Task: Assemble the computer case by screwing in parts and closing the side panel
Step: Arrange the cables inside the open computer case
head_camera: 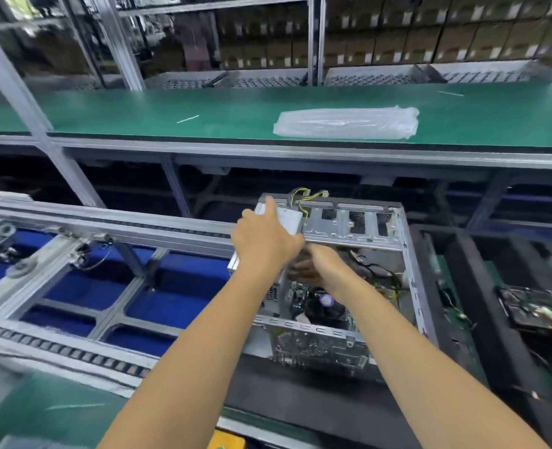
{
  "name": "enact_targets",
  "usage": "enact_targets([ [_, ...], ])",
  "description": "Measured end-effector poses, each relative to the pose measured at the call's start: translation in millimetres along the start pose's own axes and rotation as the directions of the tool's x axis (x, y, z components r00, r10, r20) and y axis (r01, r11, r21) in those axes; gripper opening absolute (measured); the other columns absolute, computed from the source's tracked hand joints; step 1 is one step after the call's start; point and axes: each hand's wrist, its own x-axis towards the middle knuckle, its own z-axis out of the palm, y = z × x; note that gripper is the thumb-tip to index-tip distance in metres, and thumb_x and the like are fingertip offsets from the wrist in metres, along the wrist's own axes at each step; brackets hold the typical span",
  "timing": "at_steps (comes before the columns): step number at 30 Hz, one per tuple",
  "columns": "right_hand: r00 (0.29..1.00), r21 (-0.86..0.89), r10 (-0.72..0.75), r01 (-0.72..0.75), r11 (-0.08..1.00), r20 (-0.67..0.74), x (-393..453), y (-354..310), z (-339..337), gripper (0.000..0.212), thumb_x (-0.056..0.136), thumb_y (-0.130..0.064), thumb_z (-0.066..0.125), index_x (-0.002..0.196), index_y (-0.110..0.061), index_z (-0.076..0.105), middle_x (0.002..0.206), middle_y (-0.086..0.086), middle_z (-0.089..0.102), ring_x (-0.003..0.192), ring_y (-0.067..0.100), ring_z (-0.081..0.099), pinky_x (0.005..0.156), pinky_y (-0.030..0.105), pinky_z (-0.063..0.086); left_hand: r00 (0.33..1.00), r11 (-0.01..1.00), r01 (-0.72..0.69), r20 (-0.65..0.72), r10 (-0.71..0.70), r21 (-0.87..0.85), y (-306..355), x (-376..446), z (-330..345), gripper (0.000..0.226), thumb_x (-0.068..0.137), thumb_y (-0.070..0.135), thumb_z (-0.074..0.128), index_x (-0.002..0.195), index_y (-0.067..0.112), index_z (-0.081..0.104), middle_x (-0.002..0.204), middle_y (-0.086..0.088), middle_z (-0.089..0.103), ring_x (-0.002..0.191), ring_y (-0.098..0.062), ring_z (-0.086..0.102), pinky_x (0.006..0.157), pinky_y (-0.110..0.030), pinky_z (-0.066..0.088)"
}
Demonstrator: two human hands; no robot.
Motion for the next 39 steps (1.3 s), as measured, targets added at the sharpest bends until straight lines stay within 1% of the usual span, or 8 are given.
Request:
enact_targets([
  [5,0.983,0.187,0.014,-0.049,0.981,0.183,-0.3,-0.8,-10.2,0.075,0.099,-0.067,0.028,0.068,-0.018,0.077,0.076,0.009,0.074,0.071,0.023,0.073,0.074,0.040,0.059,0.996,0.967,-0.050,-0.057,0.066,0.249,19.7,-8.1,13.5,0.081,0.077,0.070,0.042,0.140,0.021,0.032,0.099,-0.015,0.054,0.074,-0.027,0.046,0.064,-0.034,0.033],
  [10,0.948,0.069,0.082,-0.109,0.992,0.307,12.0,19.7,-11.9,0.082,0.087,-0.080,0.031,0.125,-0.017,0.066,0.115,0.013,0.073,0.108,0.027,0.070,0.092,0.044,0.055,0.999,0.944,-0.048,-0.006,0.053,0.327,17.5,-15.9,34.5,0.074,0.084,0.060,0.031,0.146,0.020,0.027,0.099,-0.016,0.056,0.081,-0.028,0.051,0.063,-0.035,0.032],
  [12,0.950,0.012,0.075,-0.083,0.996,0.303,18.7,29.1,-6.5,0.075,0.090,-0.076,0.036,0.130,-0.020,0.064,0.129,0.009,0.067,0.122,0.026,0.061,0.108,0.047,0.044,1.000,0.943,-0.027,0.010,0.025,0.331,12.4,-19.4,46.2,0.071,0.089,0.057,0.026,0.150,0.021,0.021,0.099,-0.018,0.056,0.077,-0.027,0.048,0.063,-0.034,0.033],
  [14,0.956,-0.009,0.074,-0.075,0.997,0.285,25.1,34.4,-2.1,0.062,0.095,-0.069,0.037,0.119,-0.022,0.070,0.119,0.005,0.071,0.115,0.023,0.064,0.109,0.046,0.043,1.000,0.940,-0.001,0.010,-0.003,0.340,7.3,-21.0,55.1,0.069,0.091,0.055,0.023,0.151,0.021,0.017,0.097,-0.018,0.055,0.072,-0.026,0.042,0.062,-0.034,0.033],
  [19,0.954,-0.009,0.113,-0.115,0.993,0.276,35.5,36.9,-1.3,0.055,0.100,-0.060,0.039,0.100,-0.018,0.074,0.090,0.006,0.077,0.078,0.019,0.074,0.065,0.030,0.055,1.000,0.942,0.015,0.021,-0.023,0.336,3.3,-21.7,64.1,0.070,0.092,0.054,0.023,0.151,0.015,0.019,0.110,-0.019,0.051,0.090,-0.028,0.051,0.070,-0.035,0.035],
  [30,0.965,-0.093,0.087,-0.066,0.993,0.249,43.3,36.1,0.0,0.050,0.102,-0.054,0.042,0.109,-0.014,0.072,0.098,0.007,0.076,0.095,0.023,0.071,0.094,0.040,0.055,0.997,0.940,0.036,0.054,-0.057,0.339,4.3,-21.6,72.2,0.067,0.095,0.049,0.027,0.148,0.009,0.022,0.110,-0.016,0.049,0.096,-0.027,0.045,0.081,-0.034,0.035],
  [34,0.968,-0.141,0.099,-0.067,0.988,0.232,44.0,36.8,5.8,0.035,0.104,-0.036,0.043,0.090,-0.011,0.064,0.068,0.005,0.066,0.058,0.017,0.060,0.056,0.026,0.050,0.993,0.881,-0.109,0.087,0.077,0.461,8.1,-15.1,71.9,0.039,0.093,0.033,0.040,0.119,0.006,0.051,0.120,-0.014,0.042,0.112,-0.030,0.038,0.094,-0.035,0.034],
  [39,0.979,-0.189,0.109,-0.075,0.979,0.175,44.8,34.7,8.8,0.059,0.102,-0.055,0.039,0.111,-0.002,0.063,0.108,0.018,0.071,0.101,0.034,0.069,0.096,0.048,0.054,0.927,0.912,-0.366,0.158,0.340,0.185,-12.3,2.6,88.4,0.024,0.091,0.023,0.040,0.110,0.010,0.048,0.114,-0.008,0.049,0.110,-0.027,0.041,0.102,-0.036,0.029],
])
